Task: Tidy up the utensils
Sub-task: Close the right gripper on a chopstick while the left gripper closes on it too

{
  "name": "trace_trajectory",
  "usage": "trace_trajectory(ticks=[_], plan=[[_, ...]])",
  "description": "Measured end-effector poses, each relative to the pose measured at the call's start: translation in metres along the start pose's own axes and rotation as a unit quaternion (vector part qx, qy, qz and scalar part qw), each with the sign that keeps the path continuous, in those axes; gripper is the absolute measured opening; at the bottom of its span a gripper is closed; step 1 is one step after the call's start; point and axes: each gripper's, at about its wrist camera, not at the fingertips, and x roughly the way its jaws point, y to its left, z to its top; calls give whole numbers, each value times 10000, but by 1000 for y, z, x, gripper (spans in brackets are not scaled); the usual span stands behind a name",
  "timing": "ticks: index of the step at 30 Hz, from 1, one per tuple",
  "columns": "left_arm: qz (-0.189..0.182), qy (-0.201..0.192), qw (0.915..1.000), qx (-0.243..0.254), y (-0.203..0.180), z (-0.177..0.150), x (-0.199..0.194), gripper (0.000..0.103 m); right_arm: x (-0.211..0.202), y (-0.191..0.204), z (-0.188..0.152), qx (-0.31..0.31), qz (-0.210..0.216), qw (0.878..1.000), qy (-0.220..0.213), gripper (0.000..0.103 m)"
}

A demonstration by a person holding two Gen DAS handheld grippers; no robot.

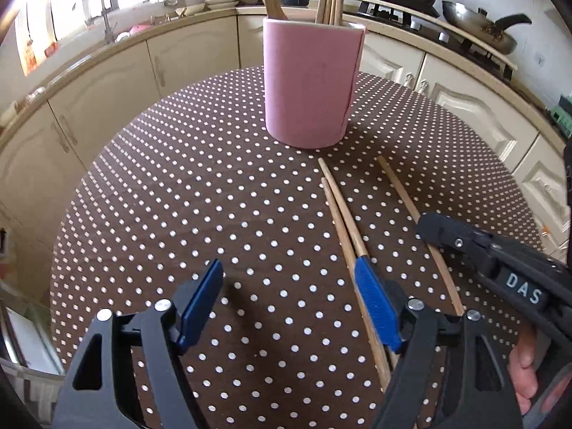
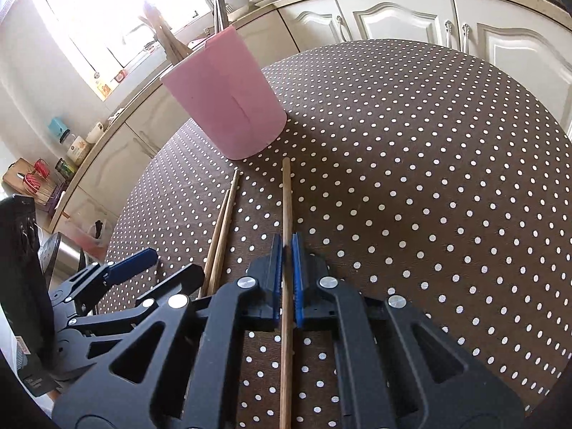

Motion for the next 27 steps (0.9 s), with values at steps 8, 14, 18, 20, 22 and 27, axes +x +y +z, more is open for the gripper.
trace_trajectory(ticks=[8, 14, 18, 20, 22, 27], plan=[[72, 188, 9995, -257, -9, 22, 20, 84, 1, 4, -1, -16, -21, 10000, 2, 6], [327, 303, 9990, -36, -24, 26, 25, 84, 1, 4, -1, -9, -14, 10000, 3, 6], [303, 474, 9980, -299, -22, 30, 29, 85, 1, 3, -1, -8, -8, 10000, 5, 6], [406, 466, 9973, -396, -20, 32, 30, 85, 1, 3, -1, -4, -5, 10000, 4, 6], [340, 389, 9982, -303, -19, 29, 28, 76, 1, 2, -1, 27, 23, 10000, 2, 6], [311, 111, 9990, -304, -17, 25, 20, 9, 0, 1, -1, 60, 41, 10000, -4, 6]])
